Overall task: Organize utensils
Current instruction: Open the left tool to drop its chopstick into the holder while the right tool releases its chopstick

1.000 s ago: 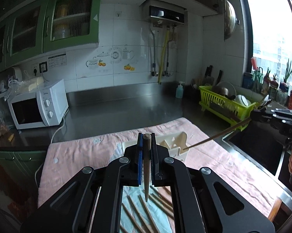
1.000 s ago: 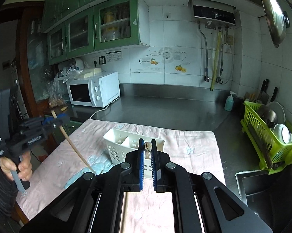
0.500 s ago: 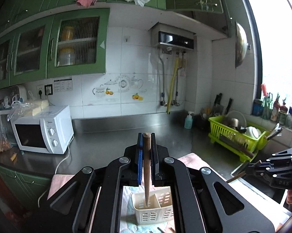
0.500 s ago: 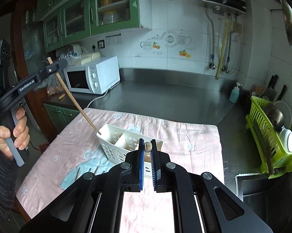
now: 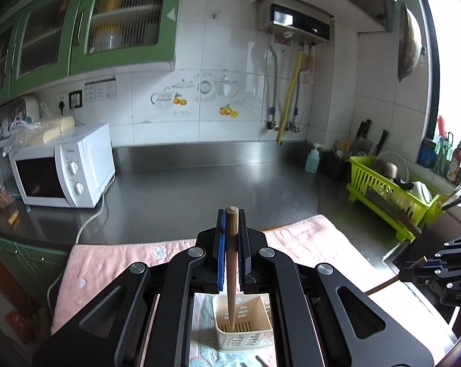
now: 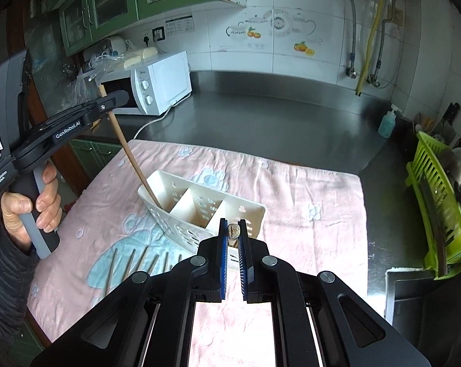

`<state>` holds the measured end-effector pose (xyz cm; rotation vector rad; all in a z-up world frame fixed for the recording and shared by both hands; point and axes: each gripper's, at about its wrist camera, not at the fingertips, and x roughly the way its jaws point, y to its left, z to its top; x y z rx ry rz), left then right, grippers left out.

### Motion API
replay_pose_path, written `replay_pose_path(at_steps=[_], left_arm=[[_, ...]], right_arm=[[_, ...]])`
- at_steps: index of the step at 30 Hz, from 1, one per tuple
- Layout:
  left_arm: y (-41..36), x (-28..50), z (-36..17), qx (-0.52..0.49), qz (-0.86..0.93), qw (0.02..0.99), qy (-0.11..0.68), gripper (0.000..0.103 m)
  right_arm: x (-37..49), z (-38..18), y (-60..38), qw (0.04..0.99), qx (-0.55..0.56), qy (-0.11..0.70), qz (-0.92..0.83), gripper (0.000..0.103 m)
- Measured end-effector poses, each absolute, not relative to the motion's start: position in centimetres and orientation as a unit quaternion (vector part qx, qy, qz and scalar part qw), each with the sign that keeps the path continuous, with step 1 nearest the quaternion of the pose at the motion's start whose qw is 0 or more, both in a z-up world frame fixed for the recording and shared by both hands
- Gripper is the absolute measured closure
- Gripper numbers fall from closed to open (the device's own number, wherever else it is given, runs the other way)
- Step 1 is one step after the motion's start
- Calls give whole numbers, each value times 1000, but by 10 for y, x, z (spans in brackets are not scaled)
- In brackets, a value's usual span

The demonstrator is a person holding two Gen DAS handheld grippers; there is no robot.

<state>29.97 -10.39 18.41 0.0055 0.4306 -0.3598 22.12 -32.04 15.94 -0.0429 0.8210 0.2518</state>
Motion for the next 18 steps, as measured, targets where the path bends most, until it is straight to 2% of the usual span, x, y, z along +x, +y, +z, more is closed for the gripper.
replay_pose_path(at_steps=[4,7,9,10,11,13,18], left_arm=[[-103,312,166,0,-184,952,244,98],[-101,312,160,1,-184,950,252,97],[-101,310,159,-2,-188,950,250,92],[-99,307,160,-5,-189,950,249,87],[-98,304,162,-7,-187,951,247,80],[-96,294,166,-10,-186,953,240,72],[-82,256,172,-7,-177,957,230,63]], right_arm=[[224,151,-321,907,-17,404,119,96],[223,152,-323,910,-9,397,120,89],[220,156,-324,914,-9,387,119,75],[217,159,-324,917,-11,381,115,72],[213,162,-323,920,-16,375,110,71],[203,168,-323,926,-15,360,108,71],[158,169,-317,940,-13,322,111,66]])
